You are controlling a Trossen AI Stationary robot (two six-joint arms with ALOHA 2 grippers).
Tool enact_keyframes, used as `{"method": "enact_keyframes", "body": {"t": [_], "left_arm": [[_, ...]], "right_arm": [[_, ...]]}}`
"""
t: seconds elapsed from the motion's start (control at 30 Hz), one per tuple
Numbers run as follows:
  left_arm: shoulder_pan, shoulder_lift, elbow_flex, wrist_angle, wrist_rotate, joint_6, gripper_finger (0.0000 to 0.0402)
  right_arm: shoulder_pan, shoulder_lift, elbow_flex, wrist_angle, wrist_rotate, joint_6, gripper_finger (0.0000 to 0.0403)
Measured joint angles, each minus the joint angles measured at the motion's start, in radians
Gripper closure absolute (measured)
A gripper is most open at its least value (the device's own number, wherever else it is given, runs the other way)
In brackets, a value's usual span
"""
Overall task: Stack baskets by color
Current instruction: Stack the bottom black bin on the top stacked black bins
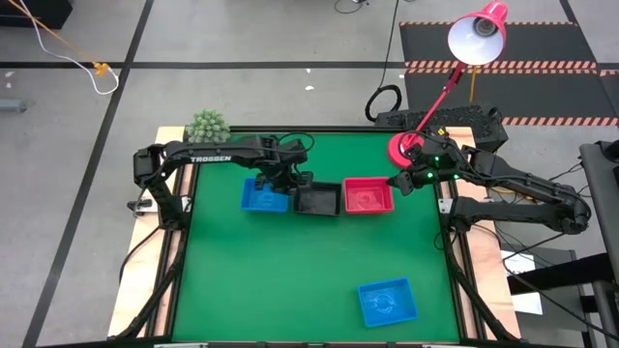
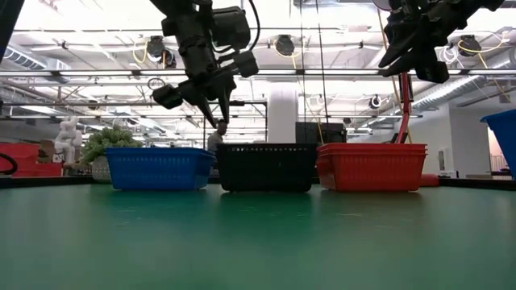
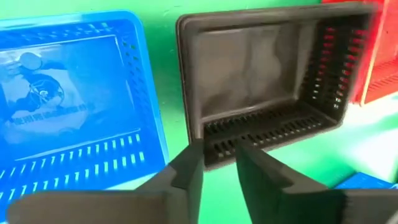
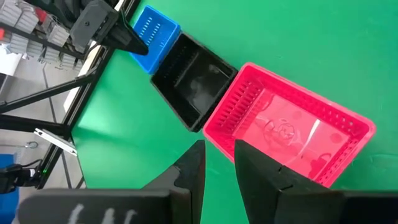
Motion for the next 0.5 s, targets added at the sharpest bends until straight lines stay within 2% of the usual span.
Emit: {"method": "enact_keyframes", "body": {"t": [0.13, 0.33, 0.5], "left_arm": [[0.009, -0.020, 0.000, -0.003, 0.002, 0.013, 0.0278], [0.011, -0.113, 0.000, 0.012, -0.029, 0.070, 0.0279], [-0.117, -0.172, 0.000, 0.160, -0.081, 0.198, 0.0303]], "right_arm": [[0.000, -0.002, 0.000, 0.000, -0.004, 0.005, 0.0326], [0.000, -0.020, 0.000, -0.025, -0.084, 0.057, 0.0326], [0.017, -0.063, 0.000, -0.137, -0.101, 0.175, 0.0326]]}}
